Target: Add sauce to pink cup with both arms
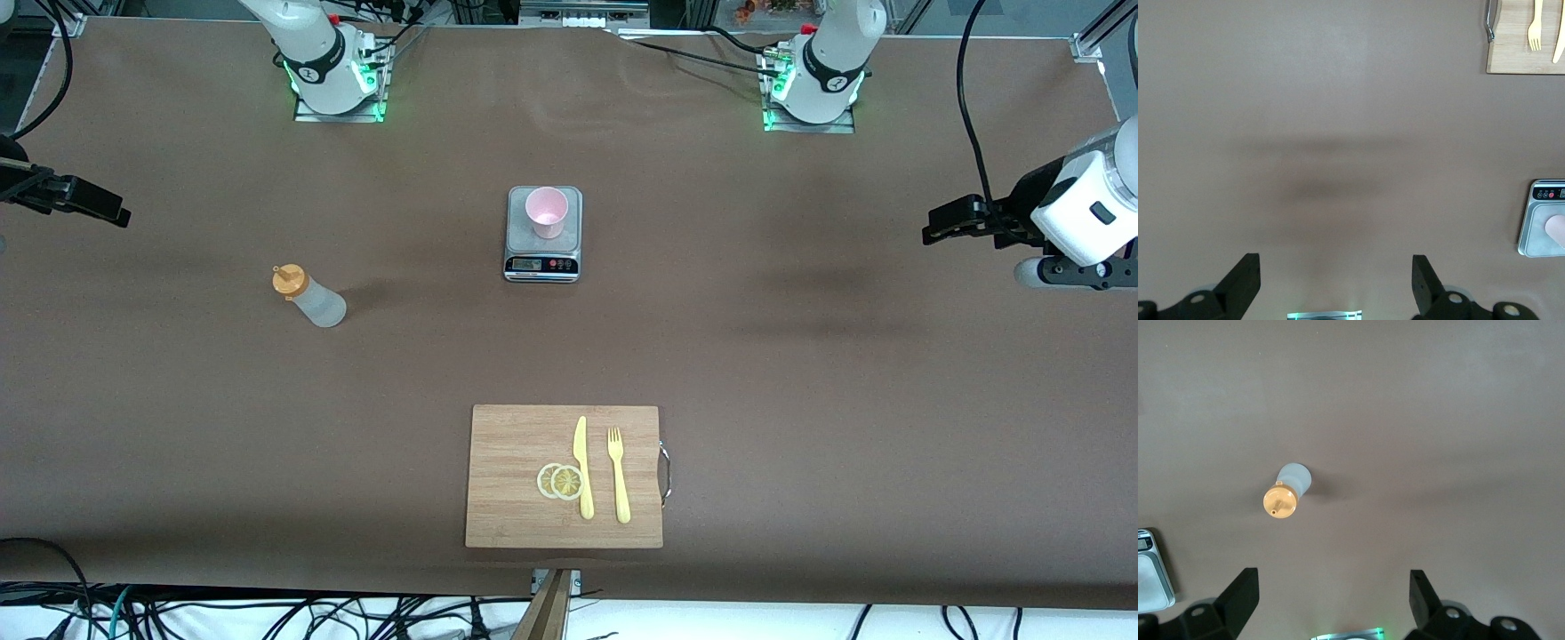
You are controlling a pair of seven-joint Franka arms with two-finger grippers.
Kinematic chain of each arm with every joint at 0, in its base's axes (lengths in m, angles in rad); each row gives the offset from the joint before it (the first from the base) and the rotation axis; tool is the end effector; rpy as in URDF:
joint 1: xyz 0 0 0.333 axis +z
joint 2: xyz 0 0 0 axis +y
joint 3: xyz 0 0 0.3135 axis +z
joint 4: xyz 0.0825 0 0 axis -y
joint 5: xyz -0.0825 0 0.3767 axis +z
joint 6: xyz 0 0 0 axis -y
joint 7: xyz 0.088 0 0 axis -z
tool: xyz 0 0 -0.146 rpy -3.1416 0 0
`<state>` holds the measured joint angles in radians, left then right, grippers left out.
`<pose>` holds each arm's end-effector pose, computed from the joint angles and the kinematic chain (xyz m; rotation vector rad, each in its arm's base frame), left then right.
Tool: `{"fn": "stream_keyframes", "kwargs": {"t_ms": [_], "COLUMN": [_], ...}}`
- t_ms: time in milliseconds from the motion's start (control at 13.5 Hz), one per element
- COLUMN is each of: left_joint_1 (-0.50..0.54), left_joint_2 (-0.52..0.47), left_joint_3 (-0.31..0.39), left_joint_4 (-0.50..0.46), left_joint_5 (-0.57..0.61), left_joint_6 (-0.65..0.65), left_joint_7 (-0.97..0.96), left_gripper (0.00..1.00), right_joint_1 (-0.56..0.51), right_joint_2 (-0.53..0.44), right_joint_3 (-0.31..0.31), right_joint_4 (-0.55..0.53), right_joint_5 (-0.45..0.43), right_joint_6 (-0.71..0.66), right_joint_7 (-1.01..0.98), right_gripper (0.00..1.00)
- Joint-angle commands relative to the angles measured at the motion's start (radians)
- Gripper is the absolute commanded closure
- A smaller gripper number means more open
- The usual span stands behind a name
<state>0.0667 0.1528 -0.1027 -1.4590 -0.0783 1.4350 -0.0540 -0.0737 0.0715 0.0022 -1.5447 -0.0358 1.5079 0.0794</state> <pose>0.5692 -0.0289 0.5392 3.0433 0.0214 -0.2747 0.5546 -0.0452 0.5506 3.0921 -0.2342 -0.1679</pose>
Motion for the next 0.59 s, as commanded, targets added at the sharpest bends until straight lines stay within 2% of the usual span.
{"fn": "stream_keyframes", "kwargs": {"t_ms": [0,518], "left_joint_1": [-0.002,-0.002], "left_joint_2": [0.018,0.022], "left_joint_3": [0.000,0.001], "left_joint_4": [0.034,0.037], "left_joint_5": [0.012,0.017], "left_joint_6": [-0.008,-0.008], "left_joint_7": [0.014,0.013], "left_gripper": [0.00,0.00], "right_joint_1": [-0.011,-0.015], "right_joint_2": [-0.036,-0.041], "right_joint_3": [0.010,0.010], "right_joint_4": [-0.067,-0.077], "right_joint_5": [0.017,0.017], "right_joint_6": [0.076,0.087], "right_joint_7": [-0.018,-0.059], "right_gripper": [0.00,0.00]}}
